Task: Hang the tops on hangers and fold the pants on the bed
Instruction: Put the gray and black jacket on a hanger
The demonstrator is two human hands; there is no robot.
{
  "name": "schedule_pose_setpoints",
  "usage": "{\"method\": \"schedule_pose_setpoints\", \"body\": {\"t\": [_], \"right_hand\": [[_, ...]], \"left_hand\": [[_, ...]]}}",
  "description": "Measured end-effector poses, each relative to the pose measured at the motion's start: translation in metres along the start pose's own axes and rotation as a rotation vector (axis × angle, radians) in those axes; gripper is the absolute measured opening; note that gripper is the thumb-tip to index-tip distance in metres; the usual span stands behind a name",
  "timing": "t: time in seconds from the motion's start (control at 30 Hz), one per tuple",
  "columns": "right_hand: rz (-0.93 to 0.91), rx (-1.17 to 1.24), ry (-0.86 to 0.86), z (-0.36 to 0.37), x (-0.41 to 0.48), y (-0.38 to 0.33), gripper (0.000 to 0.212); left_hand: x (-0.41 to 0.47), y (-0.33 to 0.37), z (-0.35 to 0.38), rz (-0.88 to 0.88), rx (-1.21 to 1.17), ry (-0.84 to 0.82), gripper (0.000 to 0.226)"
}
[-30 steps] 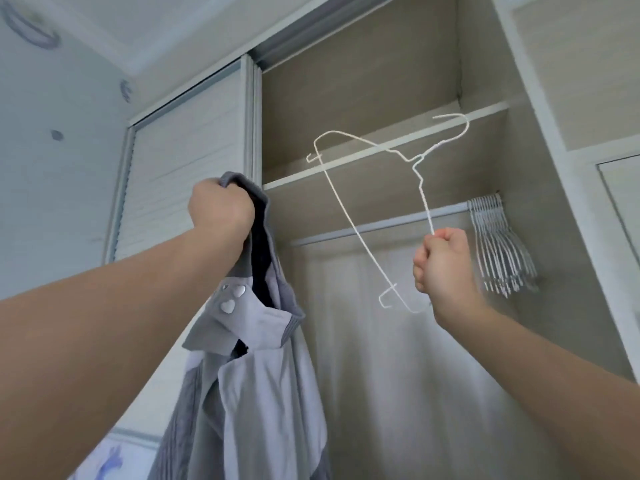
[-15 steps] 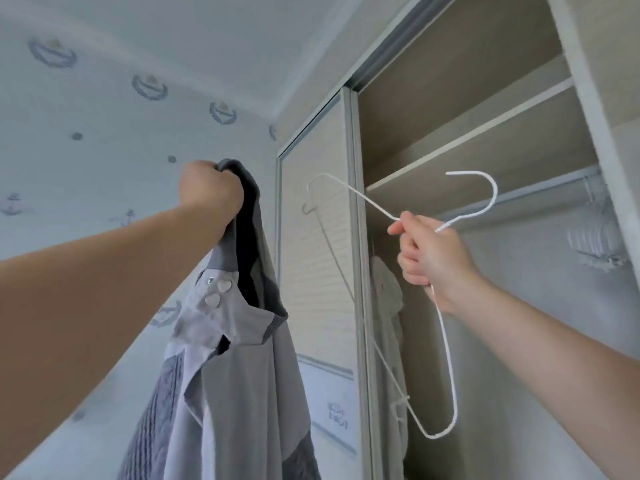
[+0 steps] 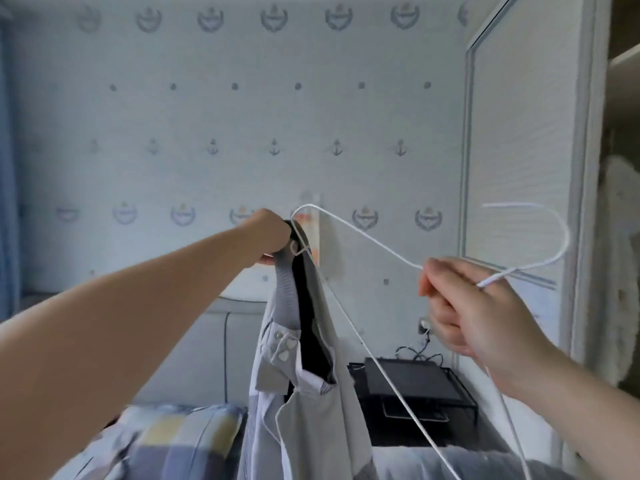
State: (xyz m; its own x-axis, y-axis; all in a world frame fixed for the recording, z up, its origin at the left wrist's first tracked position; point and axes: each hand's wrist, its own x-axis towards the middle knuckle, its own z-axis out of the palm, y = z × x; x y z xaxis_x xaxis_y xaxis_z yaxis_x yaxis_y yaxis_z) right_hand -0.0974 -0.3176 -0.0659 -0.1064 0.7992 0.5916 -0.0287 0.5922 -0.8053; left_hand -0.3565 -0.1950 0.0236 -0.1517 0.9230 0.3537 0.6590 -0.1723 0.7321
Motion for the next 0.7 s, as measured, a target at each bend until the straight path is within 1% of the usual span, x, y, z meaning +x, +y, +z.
{"method": "schedule_pose_setpoints", "body": {"t": [0.07,0.13,0.17,0.33,0.43,0.5,0.6,0.7], "right_hand": [[0.071,0.054,-0.049,0.031,-0.008,0.02,0.04],[0.127,0.121,-0.099,0.063,-0.013,0.038,0.039],[0.146,0.144,-0.127,0.078,-0.014,0.044,0.039],[0.233,0.234,-0.333,0.166,-0.017,0.065,0.028],[0.203,0.229,-0.425,0.226,-0.02,0.081,0.035],[0.159,0.162,-0.466,0.27,-0.023,0.09,0.042],[0.046,-0.002,-0.505,0.336,-0.028,0.105,0.038],[0.059,0.012,-0.562,0.397,-0.036,0.127,0.039]], "left_hand": [[-0.017,-0.035,-0.014,-0.061,-0.01,-0.007,0.021],[-0.034,-0.07,-0.032,-0.116,-0.068,0.017,0.032],[-0.043,-0.087,-0.044,-0.144,-0.081,0.037,0.034],[-0.077,-0.163,-0.13,-0.231,-0.009,0.194,0.026],[-0.099,-0.202,-0.181,-0.243,0.103,0.234,0.026],[-0.113,-0.225,-0.206,-0.242,0.196,0.229,0.029],[-0.135,-0.256,-0.229,-0.241,0.338,0.179,0.031],[-0.155,-0.288,-0.241,-0.246,0.379,0.139,0.029]]}}
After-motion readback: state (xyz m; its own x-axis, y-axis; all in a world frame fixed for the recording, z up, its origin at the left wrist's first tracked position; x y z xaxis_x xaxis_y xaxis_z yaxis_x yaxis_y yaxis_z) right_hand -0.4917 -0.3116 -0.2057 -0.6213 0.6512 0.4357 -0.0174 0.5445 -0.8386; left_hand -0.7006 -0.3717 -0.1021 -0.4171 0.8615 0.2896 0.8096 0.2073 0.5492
